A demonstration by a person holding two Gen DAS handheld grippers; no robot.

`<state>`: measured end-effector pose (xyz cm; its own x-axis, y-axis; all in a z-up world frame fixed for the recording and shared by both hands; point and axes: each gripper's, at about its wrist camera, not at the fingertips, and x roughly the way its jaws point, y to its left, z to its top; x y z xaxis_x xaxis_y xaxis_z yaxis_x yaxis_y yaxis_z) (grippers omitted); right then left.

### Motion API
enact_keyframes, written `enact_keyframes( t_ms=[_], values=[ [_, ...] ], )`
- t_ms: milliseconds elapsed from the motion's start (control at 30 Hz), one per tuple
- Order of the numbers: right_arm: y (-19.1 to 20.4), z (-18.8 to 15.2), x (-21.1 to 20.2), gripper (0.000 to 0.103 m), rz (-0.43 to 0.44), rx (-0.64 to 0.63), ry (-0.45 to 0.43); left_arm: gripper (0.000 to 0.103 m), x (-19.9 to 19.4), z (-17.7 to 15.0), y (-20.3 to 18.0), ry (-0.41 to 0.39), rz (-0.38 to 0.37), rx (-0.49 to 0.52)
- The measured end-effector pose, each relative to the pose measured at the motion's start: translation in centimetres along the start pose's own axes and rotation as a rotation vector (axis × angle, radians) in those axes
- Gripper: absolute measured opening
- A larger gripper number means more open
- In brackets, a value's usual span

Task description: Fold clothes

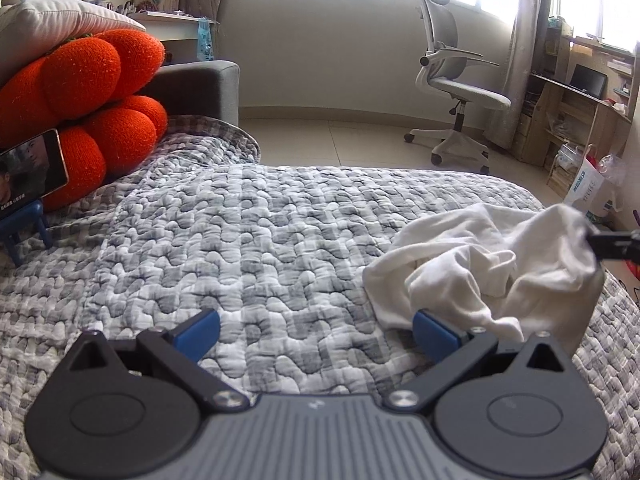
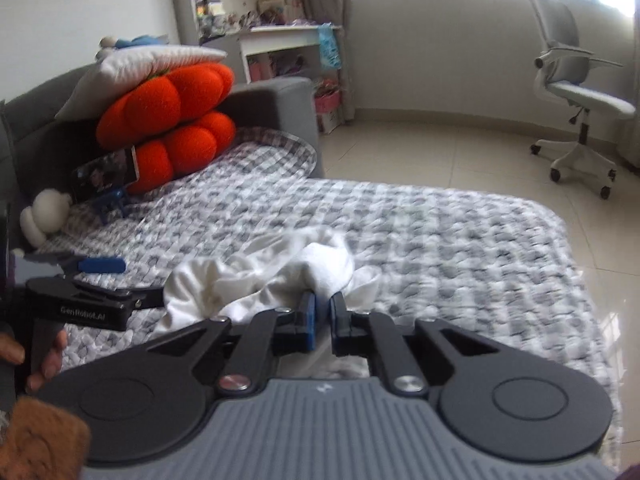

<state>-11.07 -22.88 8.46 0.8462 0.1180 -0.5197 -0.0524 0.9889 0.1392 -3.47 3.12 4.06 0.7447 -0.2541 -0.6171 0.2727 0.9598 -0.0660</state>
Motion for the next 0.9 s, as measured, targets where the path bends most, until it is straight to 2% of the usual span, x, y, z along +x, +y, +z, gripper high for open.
enact_keyframes(
  t_ms=[167, 200, 233, 300, 367, 400, 500, 567, 600, 633, 667, 700, 733, 767, 800, 900],
  values=[
    [-3.1, 1.4, -4.3, 0.008, -0.116, 0.030, -0.107, 0.103, 0.7, -0.1, -0.8, 0.015, -0.073, -0.006],
    [-3.3, 1.6, -4.8, 0.006, -0.154, 0.024, -0.132, 0.103, 0.8, -0.1, -1.1, 0.012, -0.080, 0.003],
    [-3.4, 1.7, -5.3, 0.000, -0.194, 0.017, -0.158, 0.103, 0.8, 0.0, -1.5, 0.010, -0.089, 0.014],
    [-4.1, 1.9, -6.4, 0.000, -0.270, 0.034, -0.218, 0.103, 0.7, 0.1, -2.2, 0.004, -0.112, 0.035],
    [-4.7, 1.8, -6.6, 0.000, -0.273, 0.077, -0.241, 0.103, 0.6, 0.3, -2.8, 0.003, -0.156, 0.046],
    [-4.4, 1.6, -5.8, 0.000, -0.252, 0.059, -0.218, 0.103, 0.6, 0.4, -3.1, 0.003, -0.181, 0.050],
    [-2.4, -0.2, -2.6, 0.009, -0.150, -0.063, -0.074, 0.103, 1.2, 0.5, -4.4, 0.022, -0.257, 0.046],
    [-1.3, -1.5, -0.8, 0.016, -0.104, -0.092, -0.009, 0.103, 1.5, 0.4, -5.5, 0.027, -0.259, 0.068],
    [-0.9, -2.1, 0.0, 0.019, -0.088, -0.093, 0.014, 0.102, 1.8, 0.3, -6.2, 0.030, -0.234, 0.090],
    [-0.6, -2.6, 0.7, 0.037, -0.074, -0.092, 0.035, 0.101, 2.2, 0.1, -6.8, 0.044, -0.199, 0.110],
    [-0.2, -3.1, 1.3, 0.056, -0.070, -0.099, 0.047, 0.088, 2.6, 0.0, -7.1, 0.069, -0.173, 0.124],
    [0.2, -3.4, 1.8, 0.060, -0.078, -0.113, 0.049, 0.069, 2.9, -0.1, -7.1, 0.091, -0.164, 0.123],
    [0.4, -3.7, 2.1, 0.060, -0.092, -0.132, 0.050, 0.061, 2.8, -0.1, -6.7, 0.096, -0.176, 0.099],
    [0.4, -3.9, 2.4, 0.060, -0.101, -0.141, 0.055, 0.037, 2.4, 0.0, -6.1, 0.091, -0.196, 0.064],
    [0.3, -3.9, 2.7, 0.060, -0.108, -0.140, 0.059, 0.018, 2.1, 0.0, -5.4, 0.086, -0.201, 0.035],
    [-0.5, -3.7, 3.0, 0.060, -0.145, -0.133, 0.073, 0.013, 1.0, 0.2, -3.5, 0.067, -0.139, 0.002]
  ],
)
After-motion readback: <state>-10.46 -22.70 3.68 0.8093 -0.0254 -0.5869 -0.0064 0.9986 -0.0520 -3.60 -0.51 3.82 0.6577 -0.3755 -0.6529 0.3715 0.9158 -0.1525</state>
